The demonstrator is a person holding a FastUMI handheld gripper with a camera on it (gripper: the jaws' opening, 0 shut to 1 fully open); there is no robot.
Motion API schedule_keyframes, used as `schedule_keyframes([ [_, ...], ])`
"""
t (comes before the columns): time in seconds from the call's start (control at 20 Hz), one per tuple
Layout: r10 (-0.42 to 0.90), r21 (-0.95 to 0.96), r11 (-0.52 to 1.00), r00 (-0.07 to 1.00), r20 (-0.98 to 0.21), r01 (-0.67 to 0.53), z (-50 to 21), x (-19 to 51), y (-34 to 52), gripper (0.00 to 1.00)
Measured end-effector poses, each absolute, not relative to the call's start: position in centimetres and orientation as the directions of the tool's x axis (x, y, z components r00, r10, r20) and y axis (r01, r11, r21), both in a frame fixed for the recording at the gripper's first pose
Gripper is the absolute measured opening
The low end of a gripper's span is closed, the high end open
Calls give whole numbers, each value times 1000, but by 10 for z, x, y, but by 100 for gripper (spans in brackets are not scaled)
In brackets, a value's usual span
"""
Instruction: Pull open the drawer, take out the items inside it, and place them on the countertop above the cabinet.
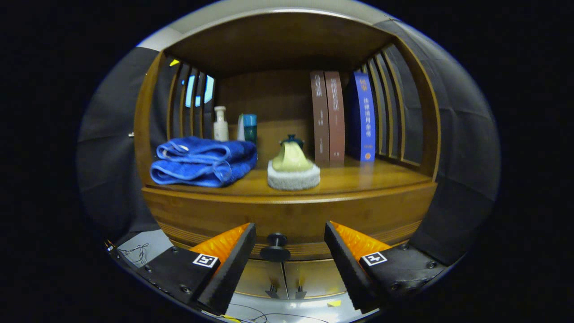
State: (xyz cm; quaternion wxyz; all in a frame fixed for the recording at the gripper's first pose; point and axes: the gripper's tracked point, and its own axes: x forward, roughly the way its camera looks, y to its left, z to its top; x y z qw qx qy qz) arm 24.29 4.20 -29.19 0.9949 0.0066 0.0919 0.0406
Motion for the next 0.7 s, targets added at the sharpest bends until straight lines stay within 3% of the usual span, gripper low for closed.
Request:
schedule_keyframes([
  [0.7,129,-33,990,979,-159,-136,-135,151,49,99],
])
